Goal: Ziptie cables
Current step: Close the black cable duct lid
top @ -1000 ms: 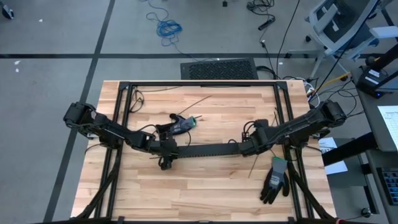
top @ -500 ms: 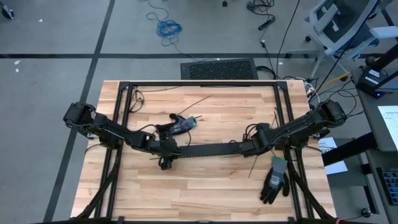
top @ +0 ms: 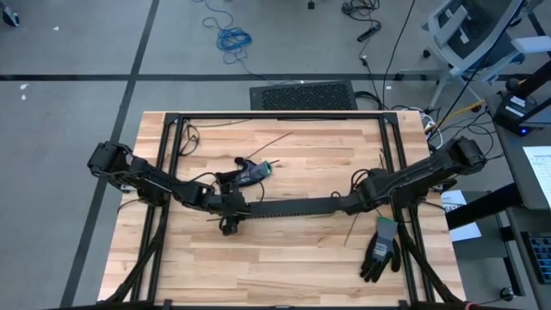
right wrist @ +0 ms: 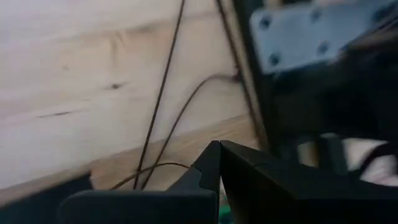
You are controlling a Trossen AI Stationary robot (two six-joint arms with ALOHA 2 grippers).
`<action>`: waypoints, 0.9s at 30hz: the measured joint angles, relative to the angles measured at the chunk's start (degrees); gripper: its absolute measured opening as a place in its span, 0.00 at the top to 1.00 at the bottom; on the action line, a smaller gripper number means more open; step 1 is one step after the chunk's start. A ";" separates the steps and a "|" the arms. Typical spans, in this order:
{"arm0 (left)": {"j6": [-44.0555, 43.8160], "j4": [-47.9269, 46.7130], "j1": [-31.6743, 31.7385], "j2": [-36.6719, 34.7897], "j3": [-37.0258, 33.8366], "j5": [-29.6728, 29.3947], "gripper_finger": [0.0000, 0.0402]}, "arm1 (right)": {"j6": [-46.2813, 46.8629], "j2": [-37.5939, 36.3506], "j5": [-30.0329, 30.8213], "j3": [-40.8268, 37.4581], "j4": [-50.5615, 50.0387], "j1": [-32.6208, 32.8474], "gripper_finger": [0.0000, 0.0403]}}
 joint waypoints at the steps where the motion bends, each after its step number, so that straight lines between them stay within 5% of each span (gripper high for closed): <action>1: -0.02 0.05 -0.02 0.00 0.00 -0.21 0.37 | 0.94 0.03 -0.51 -1.64 2.52 0.02 1.00; 17: 1.30 0.67 -0.02 0.00 -0.07 -0.96 0.37 | 1.39 0.28 4.08 -4.83 27.65 -0.46 1.00; 27: 1.32 -0.14 -0.07 -0.02 -0.17 -1.43 0.37 | -0.16 0.33 7.28 -5.05 33.55 -0.48 1.00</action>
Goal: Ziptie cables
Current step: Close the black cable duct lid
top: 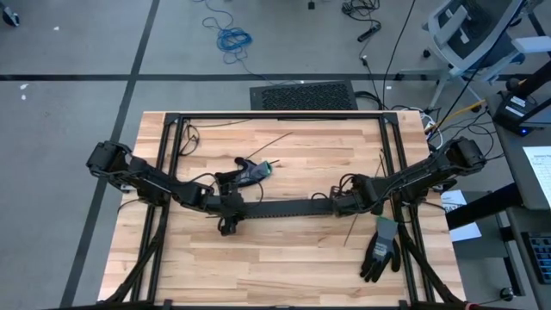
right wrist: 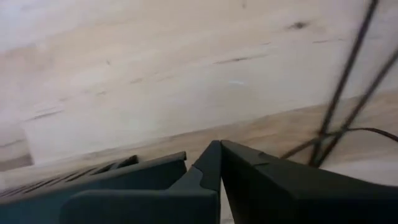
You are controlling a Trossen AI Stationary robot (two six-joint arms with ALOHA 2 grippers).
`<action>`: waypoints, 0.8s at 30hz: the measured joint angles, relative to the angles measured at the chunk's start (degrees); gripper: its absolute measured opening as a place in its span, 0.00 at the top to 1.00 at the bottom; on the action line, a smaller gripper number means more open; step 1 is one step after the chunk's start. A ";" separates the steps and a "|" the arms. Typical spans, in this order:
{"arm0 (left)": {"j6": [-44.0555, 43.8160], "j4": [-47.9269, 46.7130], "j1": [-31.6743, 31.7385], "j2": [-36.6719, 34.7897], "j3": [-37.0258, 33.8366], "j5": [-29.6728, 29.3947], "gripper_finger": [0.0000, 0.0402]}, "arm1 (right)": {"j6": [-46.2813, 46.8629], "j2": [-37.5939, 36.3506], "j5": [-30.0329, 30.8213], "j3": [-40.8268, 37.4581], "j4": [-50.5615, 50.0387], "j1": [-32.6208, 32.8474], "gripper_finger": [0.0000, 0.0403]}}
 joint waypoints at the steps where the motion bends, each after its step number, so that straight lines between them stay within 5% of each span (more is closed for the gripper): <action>1: 0.00 -0.06 -0.02 0.00 0.00 0.00 0.37 | 0.04 0.00 0.60 -0.01 0.33 0.00 1.00; 8: -0.02 1.58 0.02 0.04 0.11 -0.91 0.37 | -2.03 0.02 3.92 0.32 9.78 -0.06 1.00; 17: 0.07 1.69 0.04 0.06 0.13 -1.05 0.37 | 1.24 -0.37 1.05 5.26 -12.53 -0.07 1.00; 24: 4.13 2.42 0.09 0.06 0.13 -1.48 0.37 | 1.49 -0.16 3.10 6.07 -8.88 -0.07 1.00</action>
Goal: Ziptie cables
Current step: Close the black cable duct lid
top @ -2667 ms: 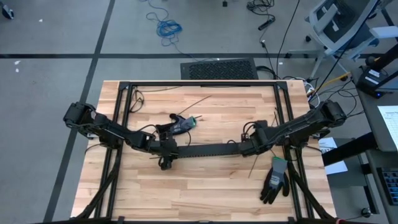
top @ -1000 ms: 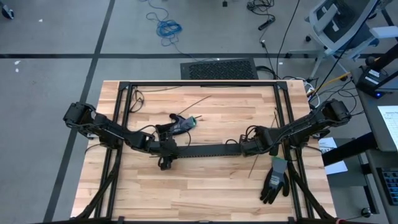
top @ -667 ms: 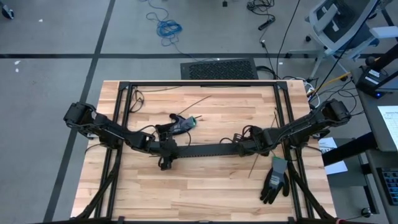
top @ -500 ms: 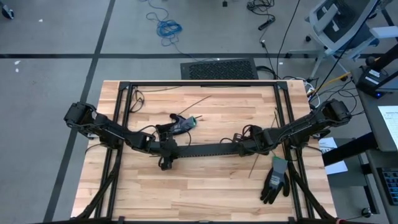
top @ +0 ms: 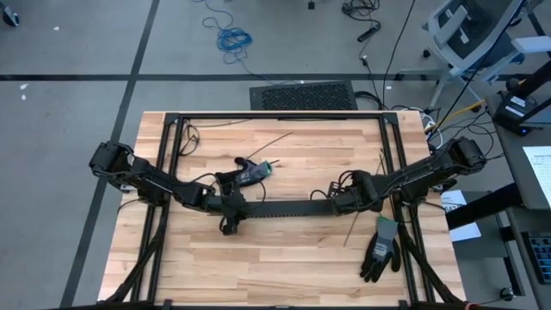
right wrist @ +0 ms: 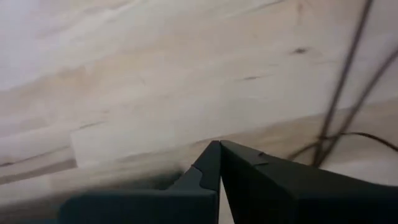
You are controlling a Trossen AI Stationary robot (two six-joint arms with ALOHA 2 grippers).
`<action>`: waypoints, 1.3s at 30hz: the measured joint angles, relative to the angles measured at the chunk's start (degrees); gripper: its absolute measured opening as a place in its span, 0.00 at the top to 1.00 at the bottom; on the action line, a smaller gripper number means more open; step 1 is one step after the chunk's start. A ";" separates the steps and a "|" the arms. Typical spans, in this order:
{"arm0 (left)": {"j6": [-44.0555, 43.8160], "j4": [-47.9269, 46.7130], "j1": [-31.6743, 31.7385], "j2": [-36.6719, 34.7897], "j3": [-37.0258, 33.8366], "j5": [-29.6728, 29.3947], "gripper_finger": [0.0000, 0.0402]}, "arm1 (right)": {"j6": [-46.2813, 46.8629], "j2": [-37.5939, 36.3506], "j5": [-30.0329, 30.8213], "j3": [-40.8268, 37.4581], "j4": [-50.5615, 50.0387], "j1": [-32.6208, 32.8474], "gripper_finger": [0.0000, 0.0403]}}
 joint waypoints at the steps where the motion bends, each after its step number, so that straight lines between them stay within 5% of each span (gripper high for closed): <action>1: 2.28 0.53 0.02 0.00 0.00 -0.03 0.37 | -0.05 0.06 0.87 0.00 0.56 0.01 1.00; 5: 9.38 1.07 0.02 -0.02 0.09 -0.06 0.37 | -0.33 0.07 2.75 0.00 0.74 0.17 1.00; 18: 1.69 -0.95 2.30 -0.47 2.44 8.02 0.27 | -7.86 0.07 1.66 -0.02 3.00 0.20 1.00; 28: 3.43 -2.08 2.33 -0.55 9.43 7.40 0.22 | -9.38 0.09 1.27 -0.04 2.57 0.20 1.00; 35: 10.60 -27.41 3.83 -7.59 21.08 -2.40 0.23 | -9.42 0.08 2.75 -0.04 0.44 0.22 1.00; 39: 5.80 -43.50 2.77 -17.60 23.00 -6.15 0.30 | -9.92 0.08 2.77 -0.07 -1.27 0.22 1.00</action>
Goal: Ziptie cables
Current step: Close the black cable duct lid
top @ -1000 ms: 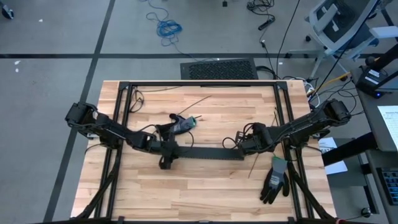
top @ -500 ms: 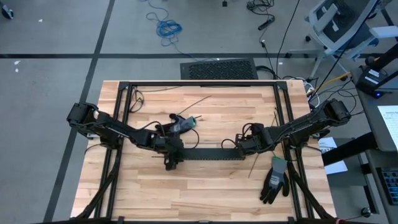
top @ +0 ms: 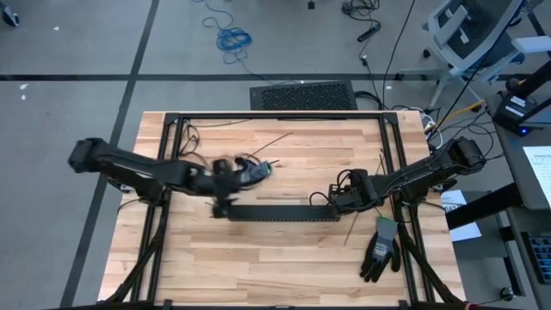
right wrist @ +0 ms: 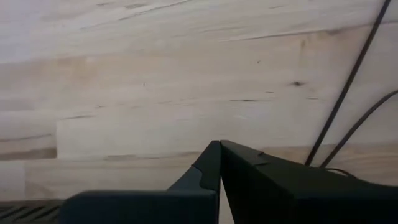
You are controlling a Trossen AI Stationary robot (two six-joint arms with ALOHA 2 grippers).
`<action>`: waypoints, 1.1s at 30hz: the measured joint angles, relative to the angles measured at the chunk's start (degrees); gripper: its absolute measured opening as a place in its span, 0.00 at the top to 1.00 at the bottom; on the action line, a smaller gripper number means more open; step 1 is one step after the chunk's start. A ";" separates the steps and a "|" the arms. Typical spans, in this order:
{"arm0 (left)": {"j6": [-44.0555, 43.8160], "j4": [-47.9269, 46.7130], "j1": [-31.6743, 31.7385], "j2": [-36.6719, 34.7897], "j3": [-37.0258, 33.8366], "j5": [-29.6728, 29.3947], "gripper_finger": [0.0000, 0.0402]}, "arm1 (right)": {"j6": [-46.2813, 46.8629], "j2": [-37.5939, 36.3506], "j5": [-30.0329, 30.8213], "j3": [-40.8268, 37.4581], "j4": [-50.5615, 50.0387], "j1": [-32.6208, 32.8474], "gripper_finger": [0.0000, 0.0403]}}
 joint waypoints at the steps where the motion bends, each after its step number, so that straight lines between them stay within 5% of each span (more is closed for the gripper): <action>1: -2.83 -2.73 -0.76 -2.53 -0.75 -0.62 0.34 | -0.75 0.01 -0.02 0.00 -0.10 0.00 1.00; 5: -16.87 -13.79 -5.46 -9.43 -7.47 -2.47 0.58 | -3.45 0.01 0.00 0.00 -0.29 0.00 1.00; 8: -24.46 -12.37 -8.34 -11.45 -12.72 -1.92 0.88 | -5.09 0.01 0.00 0.00 -1.29 0.00 1.00; 10: -26.35 -9.70 -9.03 -11.67 -14.50 -1.94 0.96 | -5.45 0.01 -0.05 0.00 -3.57 0.25 1.00; 22: -20.12 4.43 -9.03 -6.54 -21.51 0.28 1.00 | -4.97 -3.46 -12.27 -2.03 -17.62 8.47 1.00; 33: -17.01 4.94 -9.02 -2.10 -21.58 0.21 1.00 | 8.15 -0.78 -12.00 -10.71 8.42 13.03 1.00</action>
